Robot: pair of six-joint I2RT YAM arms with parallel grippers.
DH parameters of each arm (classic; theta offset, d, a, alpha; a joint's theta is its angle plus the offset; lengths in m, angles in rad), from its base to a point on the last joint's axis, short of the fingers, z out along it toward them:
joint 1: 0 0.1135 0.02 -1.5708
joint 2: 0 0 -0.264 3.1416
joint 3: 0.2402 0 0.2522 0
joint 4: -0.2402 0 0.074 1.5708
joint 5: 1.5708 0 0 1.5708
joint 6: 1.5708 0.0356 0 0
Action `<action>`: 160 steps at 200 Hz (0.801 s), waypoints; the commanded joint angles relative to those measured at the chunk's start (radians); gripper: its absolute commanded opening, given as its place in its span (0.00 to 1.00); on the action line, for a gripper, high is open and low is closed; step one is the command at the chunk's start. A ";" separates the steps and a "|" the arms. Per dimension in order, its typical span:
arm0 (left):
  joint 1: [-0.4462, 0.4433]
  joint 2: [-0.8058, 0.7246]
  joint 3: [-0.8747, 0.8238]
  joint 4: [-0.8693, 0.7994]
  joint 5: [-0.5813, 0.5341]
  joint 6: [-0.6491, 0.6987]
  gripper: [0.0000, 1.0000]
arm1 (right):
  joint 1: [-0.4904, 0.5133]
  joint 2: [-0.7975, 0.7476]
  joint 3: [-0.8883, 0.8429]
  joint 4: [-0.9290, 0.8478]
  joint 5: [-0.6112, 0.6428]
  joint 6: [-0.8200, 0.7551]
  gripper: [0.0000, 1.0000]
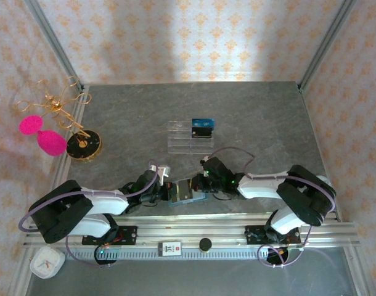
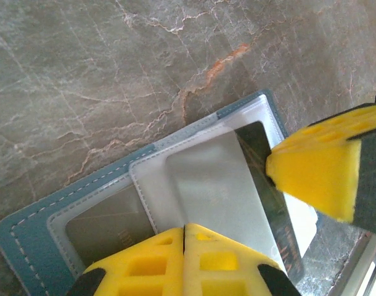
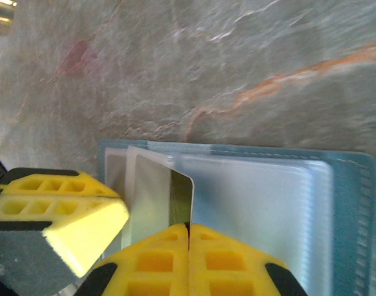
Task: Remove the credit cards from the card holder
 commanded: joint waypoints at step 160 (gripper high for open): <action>-0.031 -0.089 0.089 -0.090 0.026 0.012 0.07 | -0.010 -0.095 0.033 -0.118 0.057 -0.102 0.00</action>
